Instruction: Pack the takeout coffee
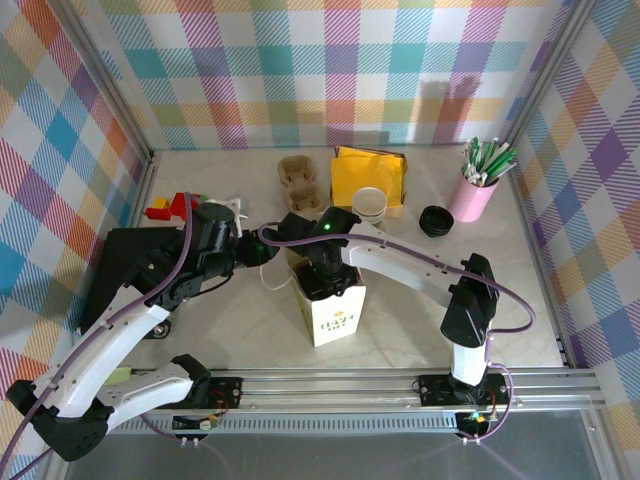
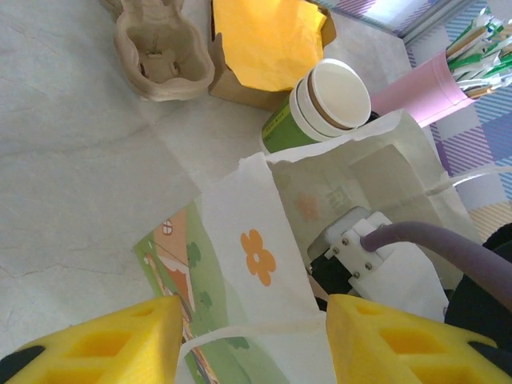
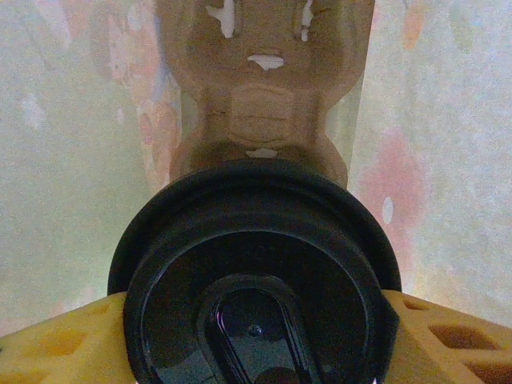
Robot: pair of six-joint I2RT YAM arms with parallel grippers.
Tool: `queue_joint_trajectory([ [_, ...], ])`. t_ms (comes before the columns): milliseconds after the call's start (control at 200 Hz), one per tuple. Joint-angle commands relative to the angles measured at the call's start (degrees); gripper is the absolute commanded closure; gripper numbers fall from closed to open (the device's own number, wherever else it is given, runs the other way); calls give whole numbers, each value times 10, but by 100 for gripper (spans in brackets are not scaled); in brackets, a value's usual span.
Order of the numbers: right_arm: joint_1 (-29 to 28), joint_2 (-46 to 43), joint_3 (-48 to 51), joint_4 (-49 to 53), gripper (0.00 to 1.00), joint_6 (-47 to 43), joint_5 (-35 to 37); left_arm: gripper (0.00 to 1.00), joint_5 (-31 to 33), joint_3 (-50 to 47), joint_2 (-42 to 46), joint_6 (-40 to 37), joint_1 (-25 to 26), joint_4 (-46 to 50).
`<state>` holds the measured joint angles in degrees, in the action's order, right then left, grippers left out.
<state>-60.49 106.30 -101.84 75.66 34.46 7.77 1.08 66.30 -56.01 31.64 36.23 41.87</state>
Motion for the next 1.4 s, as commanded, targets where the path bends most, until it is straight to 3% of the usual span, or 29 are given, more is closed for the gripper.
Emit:
queue_joint_trajectory([
  [0, 4, -22, 15, -7, 50, 23, -7, 50, 0, -9, 12, -7, -5, -7],
  [1395, 7, -7, 86, -70, 51, 50, -35, 46, 6, -28, 13, -10, -5, -15],
])
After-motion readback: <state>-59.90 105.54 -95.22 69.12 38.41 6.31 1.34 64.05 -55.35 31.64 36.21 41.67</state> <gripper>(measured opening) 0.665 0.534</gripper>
